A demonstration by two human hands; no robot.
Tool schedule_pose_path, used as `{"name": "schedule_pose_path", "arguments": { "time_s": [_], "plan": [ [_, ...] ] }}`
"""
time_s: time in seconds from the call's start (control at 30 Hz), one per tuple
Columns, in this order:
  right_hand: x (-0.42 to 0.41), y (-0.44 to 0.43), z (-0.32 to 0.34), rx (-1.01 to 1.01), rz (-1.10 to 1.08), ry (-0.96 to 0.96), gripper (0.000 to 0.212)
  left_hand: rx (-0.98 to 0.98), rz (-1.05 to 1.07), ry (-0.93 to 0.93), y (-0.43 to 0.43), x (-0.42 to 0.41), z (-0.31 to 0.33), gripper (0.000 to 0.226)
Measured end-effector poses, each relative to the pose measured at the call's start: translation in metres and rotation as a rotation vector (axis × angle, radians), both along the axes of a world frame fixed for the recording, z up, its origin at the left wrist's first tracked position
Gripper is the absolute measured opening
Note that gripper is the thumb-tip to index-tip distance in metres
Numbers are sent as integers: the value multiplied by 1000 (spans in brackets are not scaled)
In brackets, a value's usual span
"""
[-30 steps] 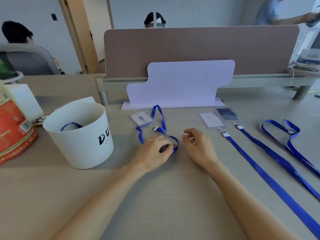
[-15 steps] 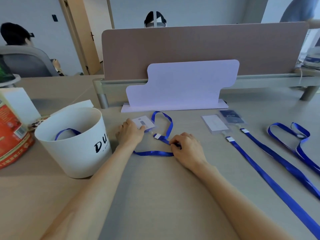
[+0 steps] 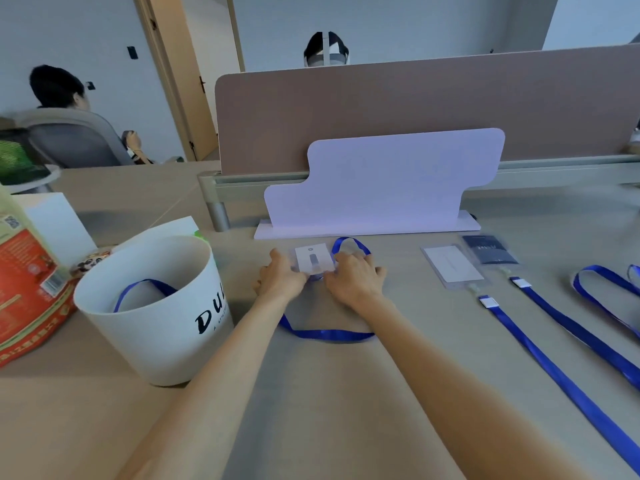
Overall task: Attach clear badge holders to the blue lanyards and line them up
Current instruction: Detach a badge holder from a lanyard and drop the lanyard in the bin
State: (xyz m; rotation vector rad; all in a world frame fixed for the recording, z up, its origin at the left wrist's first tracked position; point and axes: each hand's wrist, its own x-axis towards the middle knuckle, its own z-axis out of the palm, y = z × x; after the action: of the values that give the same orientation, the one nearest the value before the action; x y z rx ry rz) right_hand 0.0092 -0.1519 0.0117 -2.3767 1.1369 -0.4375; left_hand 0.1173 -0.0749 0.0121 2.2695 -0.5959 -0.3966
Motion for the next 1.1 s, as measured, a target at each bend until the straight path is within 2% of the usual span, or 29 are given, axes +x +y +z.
{"name": "schedule_pose_path", "arguments": {
  "time_s": [0.03, 0.13, 0.2, 0.23, 0.3, 0.4, 0.47, 0.53, 0.6, 0.77, 0.9, 1.03, 1.1],
  "plan": [
    [3, -2, -1, 73, -26, -54, 7, -61, 6, 78, 0, 2, 0, 60],
    [4, -6, 3, 331, -103, -271, 9, -272, 40, 237, 1, 0, 2, 73],
    [0, -9, 8, 468, -50, -440, 12, -448, 45, 301, 2, -6, 8, 71],
    [-4, -10, 11, 515, -4, -515, 6, -521, 29, 302, 3, -11, 12, 69],
    [-14, -9, 21, 522, 72, -586, 27, -650, -15, 244, 7, -19, 19, 72],
    [-29, -2, 40, 562, 153, -675, 31, -752, -103, 193, 17, -34, 30, 83],
    [-39, 3, 49, 612, 155, -776, 29, -728, -141, 256, 24, -49, 39, 72],
    [-51, 14, 59, 623, 146, -830, 35, -655, -217, 295, 30, -63, 42, 41],
    [-64, 27, 68, 637, 143, -880, 38, -612, -319, 225, 43, -76, 44, 24],
    [-102, 60, 66, 669, 91, -924, 22, -620, -494, 211, 87, -95, 45, 26],
    [-120, 79, 46, 788, 83, -921, 18, -491, -527, 270, 112, -99, 41, 20],
    [-134, 93, 24, 909, 92, -962, 11, -396, -584, 177, 119, -99, 33, 18],
    [-140, 96, 19, 918, 88, -976, 6, -375, -620, 192, 119, -100, 31, 20]
  ]
}}
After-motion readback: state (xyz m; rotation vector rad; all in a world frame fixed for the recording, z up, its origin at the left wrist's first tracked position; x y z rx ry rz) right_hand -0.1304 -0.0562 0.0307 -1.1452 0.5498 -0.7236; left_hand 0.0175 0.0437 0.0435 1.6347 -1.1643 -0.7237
